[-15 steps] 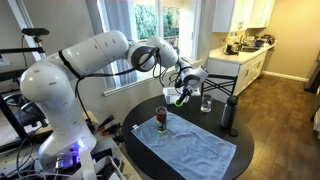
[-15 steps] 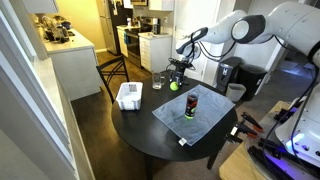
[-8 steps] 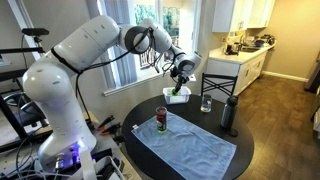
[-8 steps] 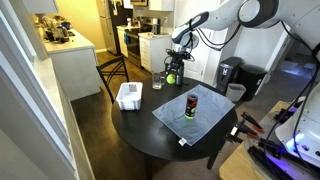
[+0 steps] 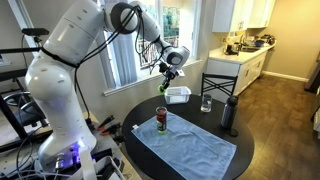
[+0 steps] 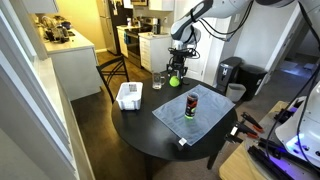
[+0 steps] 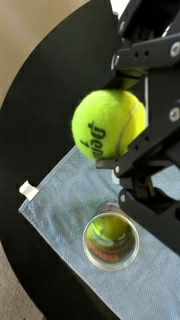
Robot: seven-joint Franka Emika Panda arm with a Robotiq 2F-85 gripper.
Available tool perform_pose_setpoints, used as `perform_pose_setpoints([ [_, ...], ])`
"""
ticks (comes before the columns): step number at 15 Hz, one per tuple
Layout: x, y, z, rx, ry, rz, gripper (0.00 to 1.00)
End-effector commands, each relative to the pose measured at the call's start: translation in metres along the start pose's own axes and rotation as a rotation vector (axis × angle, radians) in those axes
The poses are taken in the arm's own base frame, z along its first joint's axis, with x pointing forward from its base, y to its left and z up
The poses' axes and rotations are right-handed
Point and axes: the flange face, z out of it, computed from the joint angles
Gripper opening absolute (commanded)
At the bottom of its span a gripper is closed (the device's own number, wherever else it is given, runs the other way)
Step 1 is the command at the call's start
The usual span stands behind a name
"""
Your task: Shift the tennis ball to the canister
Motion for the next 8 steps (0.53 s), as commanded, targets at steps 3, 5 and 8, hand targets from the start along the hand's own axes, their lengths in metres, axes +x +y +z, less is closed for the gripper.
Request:
perform_pose_setpoints([
  [3, -0.028, 0.049, -0.004, -0.023, 0.028, -0.009, 0.41],
  [5, -0.027, 0.068, -0.003, -0.023, 0.034, 0.026, 0.41],
  [8, -0.026, 0.098, 0.000, -0.027, 0.018, 0.086, 0.41],
])
